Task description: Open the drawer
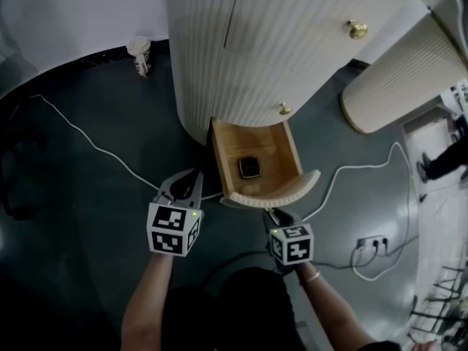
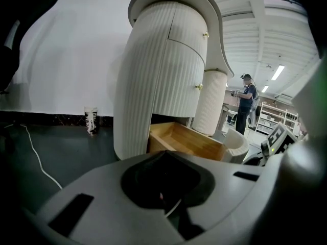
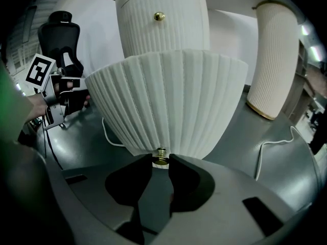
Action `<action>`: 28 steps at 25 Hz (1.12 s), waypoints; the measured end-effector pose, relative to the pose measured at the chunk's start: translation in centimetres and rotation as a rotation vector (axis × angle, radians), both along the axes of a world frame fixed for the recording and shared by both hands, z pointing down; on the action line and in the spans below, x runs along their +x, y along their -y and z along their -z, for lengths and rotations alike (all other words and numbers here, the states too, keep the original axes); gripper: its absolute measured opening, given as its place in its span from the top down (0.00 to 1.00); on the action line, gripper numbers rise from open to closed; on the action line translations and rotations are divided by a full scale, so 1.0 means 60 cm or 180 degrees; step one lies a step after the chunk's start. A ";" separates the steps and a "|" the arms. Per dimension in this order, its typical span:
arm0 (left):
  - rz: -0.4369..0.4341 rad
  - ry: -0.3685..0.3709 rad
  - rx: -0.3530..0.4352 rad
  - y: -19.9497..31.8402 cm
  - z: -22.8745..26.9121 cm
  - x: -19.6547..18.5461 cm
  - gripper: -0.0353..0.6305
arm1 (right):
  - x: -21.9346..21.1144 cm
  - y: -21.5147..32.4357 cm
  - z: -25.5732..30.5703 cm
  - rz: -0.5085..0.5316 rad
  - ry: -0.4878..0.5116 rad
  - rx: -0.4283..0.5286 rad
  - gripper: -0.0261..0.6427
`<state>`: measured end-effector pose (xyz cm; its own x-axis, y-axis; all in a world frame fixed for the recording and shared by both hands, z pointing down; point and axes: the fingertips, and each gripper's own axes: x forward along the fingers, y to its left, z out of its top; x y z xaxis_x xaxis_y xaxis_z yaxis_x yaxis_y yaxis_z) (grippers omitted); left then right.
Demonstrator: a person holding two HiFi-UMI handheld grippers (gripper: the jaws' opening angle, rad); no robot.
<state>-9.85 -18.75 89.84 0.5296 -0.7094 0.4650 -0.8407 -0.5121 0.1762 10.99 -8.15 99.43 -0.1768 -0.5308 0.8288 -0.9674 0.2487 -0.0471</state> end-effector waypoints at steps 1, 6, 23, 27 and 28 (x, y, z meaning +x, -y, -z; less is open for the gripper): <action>-0.0007 -0.0001 -0.0007 -0.001 -0.002 0.001 0.94 | 0.002 -0.003 0.000 -0.0027 -0.0006 -0.0036 0.81; -0.0015 -0.0019 -0.0017 0.001 -0.003 0.003 0.94 | 0.008 -0.017 0.005 -0.0167 -0.0093 -0.0217 0.81; 0.0043 -0.0007 0.0005 0.012 0.004 0.003 0.94 | 0.009 -0.004 0.198 -0.0237 0.0411 0.0251 0.91; 0.0051 0.0021 0.0002 0.011 0.003 0.001 0.94 | -0.004 0.000 0.231 -0.0237 0.0618 0.0323 0.93; 0.0059 0.0031 0.0001 0.011 0.003 -0.002 0.94 | -0.007 0.004 0.244 -0.0234 0.0666 0.0367 0.93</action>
